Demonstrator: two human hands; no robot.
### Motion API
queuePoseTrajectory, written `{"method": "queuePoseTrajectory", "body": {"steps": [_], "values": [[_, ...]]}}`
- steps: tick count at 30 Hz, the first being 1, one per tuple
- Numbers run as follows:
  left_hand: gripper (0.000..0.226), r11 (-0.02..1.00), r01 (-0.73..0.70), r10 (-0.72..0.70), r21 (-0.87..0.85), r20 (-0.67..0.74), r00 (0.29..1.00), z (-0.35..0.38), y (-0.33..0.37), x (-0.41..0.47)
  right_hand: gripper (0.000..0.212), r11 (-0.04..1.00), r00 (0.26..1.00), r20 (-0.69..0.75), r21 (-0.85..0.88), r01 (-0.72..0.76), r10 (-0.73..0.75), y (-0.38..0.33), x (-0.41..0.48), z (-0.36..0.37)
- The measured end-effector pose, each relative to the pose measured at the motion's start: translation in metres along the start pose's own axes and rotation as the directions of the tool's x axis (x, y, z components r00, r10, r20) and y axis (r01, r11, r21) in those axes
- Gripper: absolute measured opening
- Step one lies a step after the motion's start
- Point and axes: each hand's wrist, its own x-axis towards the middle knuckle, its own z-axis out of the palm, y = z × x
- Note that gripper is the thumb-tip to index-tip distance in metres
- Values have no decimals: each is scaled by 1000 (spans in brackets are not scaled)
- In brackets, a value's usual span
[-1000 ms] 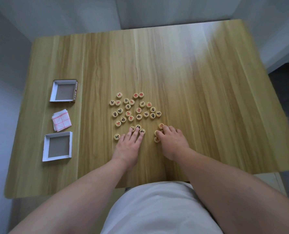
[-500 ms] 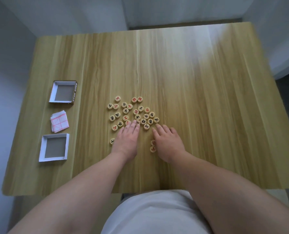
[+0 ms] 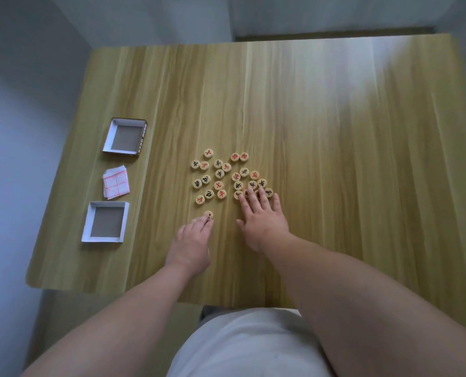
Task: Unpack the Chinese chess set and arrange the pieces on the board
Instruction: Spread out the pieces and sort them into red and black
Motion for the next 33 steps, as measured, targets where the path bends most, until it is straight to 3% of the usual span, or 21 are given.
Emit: {"method": "queuePoseTrajectory", "body": {"steps": [7, 11, 22, 29, 33], "values": [[77, 976, -205, 201, 74, 60, 978, -12, 33, 43, 64, 999, 996, -88, 34, 10, -7, 33, -14, 5], [79, 959, -238, 236, 153, 27, 971, -18, 36, 61, 63, 999, 998, -61, 36, 8, -6, 51, -19, 7], [58, 949, -244, 266, 198, -90, 960, -28, 32, 90, 60, 992, 992, -33, -12, 123, -124, 55, -22, 5], [41, 896, -408, 440, 176, -222, 870, -26, 29, 102, 60, 991, 990, -47, -40, 129, -131, 52, -19, 6], [37, 884, -443, 466, 147, -205, 861, -25, 27, 110, 62, 994, 995, -18, -45, 98, -99, 50, -16, 8]]}}
